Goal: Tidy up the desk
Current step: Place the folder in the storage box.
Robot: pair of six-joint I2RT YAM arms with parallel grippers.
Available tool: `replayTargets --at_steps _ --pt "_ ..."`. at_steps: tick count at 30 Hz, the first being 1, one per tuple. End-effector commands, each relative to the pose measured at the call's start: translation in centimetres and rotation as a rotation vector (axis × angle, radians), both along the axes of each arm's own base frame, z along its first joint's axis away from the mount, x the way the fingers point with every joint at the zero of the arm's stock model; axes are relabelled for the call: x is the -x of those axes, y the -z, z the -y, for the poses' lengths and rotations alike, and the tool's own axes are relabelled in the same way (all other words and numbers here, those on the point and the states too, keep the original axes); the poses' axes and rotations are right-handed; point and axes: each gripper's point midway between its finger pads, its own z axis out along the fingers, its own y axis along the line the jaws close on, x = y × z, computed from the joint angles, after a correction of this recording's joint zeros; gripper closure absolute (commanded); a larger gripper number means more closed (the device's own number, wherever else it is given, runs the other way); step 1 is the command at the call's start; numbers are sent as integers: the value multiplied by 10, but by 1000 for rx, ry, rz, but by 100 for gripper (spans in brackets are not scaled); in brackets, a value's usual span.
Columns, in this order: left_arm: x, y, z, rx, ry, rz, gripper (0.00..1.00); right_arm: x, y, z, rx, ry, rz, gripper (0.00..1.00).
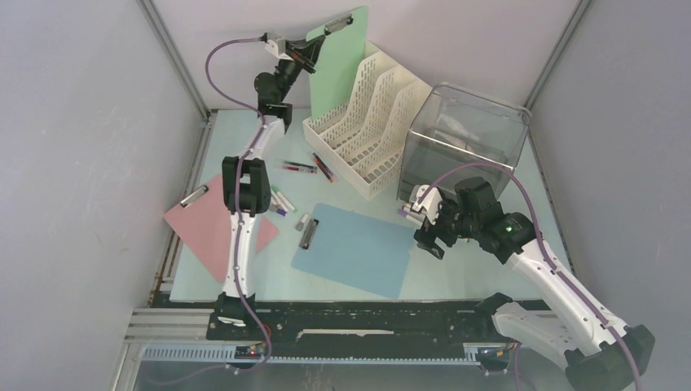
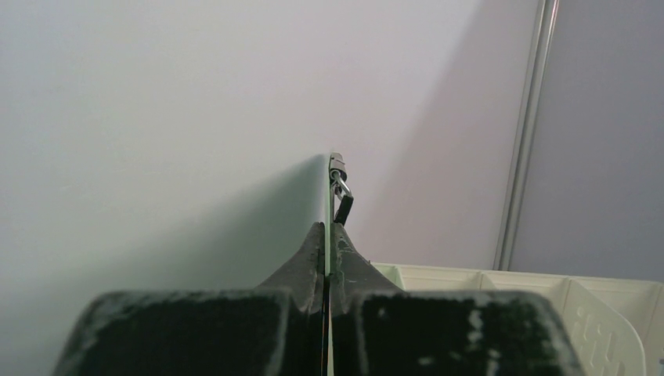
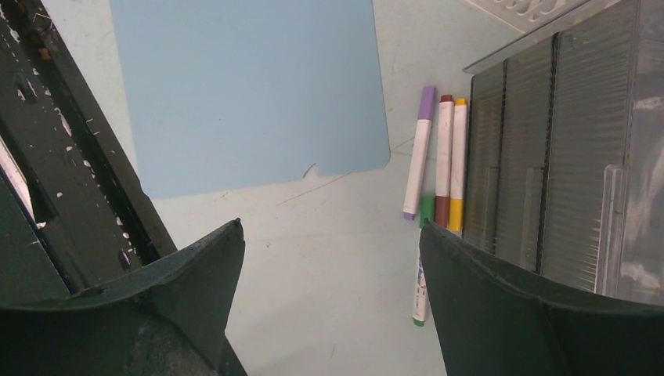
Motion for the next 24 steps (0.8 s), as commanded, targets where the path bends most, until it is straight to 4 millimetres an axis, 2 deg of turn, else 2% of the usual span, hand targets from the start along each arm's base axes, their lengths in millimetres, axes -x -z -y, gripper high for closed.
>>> replayTargets --at_steps 1,10,12,16,20,21,22,24 --pt "25 -30 -1 58 28 115 100 -3 -1 -2 3 -9 27 10" --pt "28 -6 -12 30 9 49 100 -2 -4 -3 -8 -13 34 10" --pt "27 0 -16 34 -7 32 96 -1 -4 -3 -9 -15 34 10" --pt "34 4 -23 45 -29 15 72 0 -4 -2 -9 -16 36 10" --pt "45 -6 -28 46 -47 -9 57 0 -7 -3 -18 -18 42 10" --pt "47 -8 -33 56 -60 -25 34 1 -7 -3 -18 -19 42 10" --pt "50 -11 -36 60 -77 -36 5 1 -7 -3 -20 -20 43 10" --pt "59 -13 -44 57 -108 -57 0 1 -7 -3 -21 -21 43 10"
